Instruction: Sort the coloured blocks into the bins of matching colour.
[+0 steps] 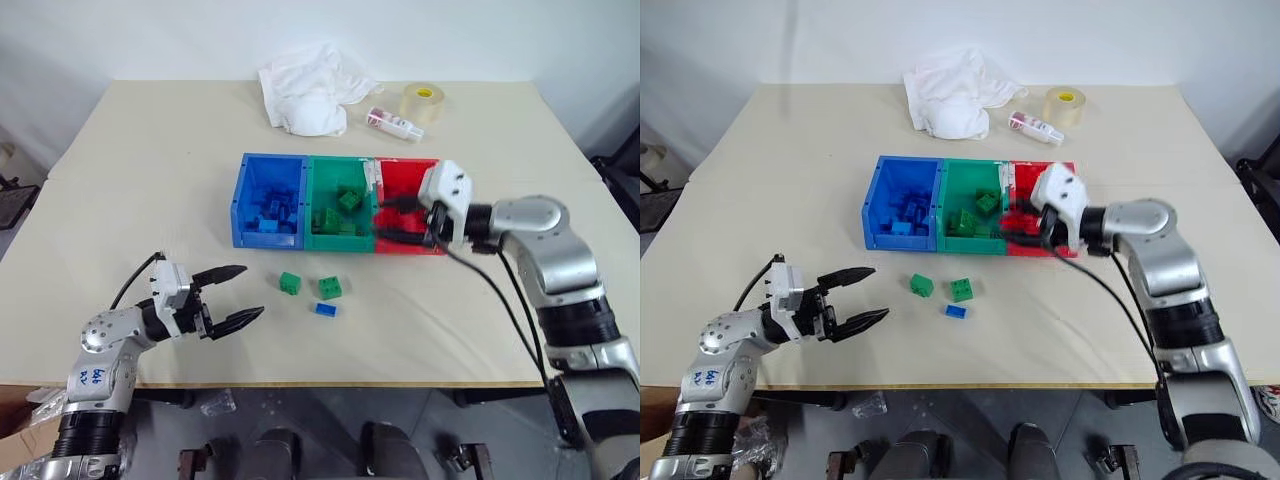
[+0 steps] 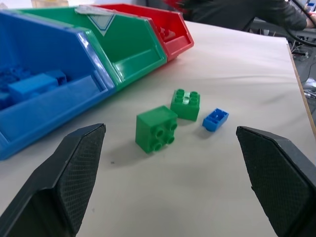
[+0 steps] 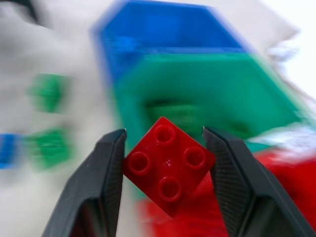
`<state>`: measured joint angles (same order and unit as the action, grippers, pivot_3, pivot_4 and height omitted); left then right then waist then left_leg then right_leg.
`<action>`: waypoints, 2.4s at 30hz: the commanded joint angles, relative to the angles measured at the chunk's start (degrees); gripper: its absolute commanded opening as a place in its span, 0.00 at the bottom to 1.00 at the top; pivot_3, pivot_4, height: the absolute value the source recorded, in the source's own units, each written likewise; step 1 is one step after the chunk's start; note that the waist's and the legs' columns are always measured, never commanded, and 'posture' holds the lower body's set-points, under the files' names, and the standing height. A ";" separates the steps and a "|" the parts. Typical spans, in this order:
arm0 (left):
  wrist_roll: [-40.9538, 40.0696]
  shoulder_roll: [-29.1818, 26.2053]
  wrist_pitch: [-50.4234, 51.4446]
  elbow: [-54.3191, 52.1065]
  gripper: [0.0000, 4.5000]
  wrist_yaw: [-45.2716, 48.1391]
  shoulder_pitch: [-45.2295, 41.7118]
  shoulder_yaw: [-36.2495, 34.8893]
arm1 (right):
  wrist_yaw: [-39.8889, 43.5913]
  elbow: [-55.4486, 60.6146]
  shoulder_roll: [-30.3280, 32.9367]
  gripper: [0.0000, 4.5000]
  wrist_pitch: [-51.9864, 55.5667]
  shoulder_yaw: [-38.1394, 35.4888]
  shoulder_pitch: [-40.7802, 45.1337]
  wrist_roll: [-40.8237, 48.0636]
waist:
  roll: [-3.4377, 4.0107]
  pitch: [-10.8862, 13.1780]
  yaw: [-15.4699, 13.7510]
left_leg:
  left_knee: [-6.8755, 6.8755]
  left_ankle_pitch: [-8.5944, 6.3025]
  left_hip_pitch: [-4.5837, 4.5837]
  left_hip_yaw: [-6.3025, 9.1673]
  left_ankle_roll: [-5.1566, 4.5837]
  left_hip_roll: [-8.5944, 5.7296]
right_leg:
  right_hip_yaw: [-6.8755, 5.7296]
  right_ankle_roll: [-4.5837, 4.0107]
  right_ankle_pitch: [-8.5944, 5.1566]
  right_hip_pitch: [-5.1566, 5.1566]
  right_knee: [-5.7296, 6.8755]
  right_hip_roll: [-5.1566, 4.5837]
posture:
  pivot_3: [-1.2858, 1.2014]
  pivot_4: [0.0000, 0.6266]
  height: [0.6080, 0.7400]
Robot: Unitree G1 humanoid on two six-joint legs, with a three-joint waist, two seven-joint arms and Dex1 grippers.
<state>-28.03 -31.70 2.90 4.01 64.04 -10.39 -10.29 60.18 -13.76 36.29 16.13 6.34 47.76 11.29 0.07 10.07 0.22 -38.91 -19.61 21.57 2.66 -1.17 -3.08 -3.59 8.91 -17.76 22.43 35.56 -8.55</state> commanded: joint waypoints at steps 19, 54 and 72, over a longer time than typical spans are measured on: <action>0.22 -0.33 -2.81 6.10 1.00 3.36 -4.90 0.33 | 2.86 -1.73 2.47 0.99 -1.50 -4.17 -0.29 -0.24 | 0.01 0.01 1.14 | 0.07 0.00 0.01 0.05 0.00 0.01 | -0.06 0.00 0.00 0.02 0.04 0.00 | 0.52 0.24 1.00; -0.77 -4.29 -2.68 7.05 1.00 6.30 -4.19 -3.31 | 1.65 22.01 -0.59 0.99 11.30 7.84 -15.99 4.98 | 0.02 0.02 -0.10 | -0.13 -0.02 0.13 0.07 -0.02 0.03 | -0.06 0.01 0.01 0.02 -0.01 0.00 | 0.52 0.24 1.00; -2.55 -4.16 0.13 -2.87 1.00 0.86 3.62 -6.06 | 5.49 -3.70 -13.09 0.51 -3.83 14.21 -4.60 -3.79 | 0.02 0.02 1.37 | -0.12 -0.02 0.12 0.19 -0.02 -0.02 | -0.10 0.00 0.00 0.04 0.12 0.01 | 0.52 0.24 1.00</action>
<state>-29.21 -35.33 3.12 2.95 65.12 -7.09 -14.90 65.21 -18.94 23.31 13.20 21.89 42.46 7.22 0.09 10.09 1.59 -39.01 -19.62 21.69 2.85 -1.19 -3.09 -3.69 8.91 -17.76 22.48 35.67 -8.54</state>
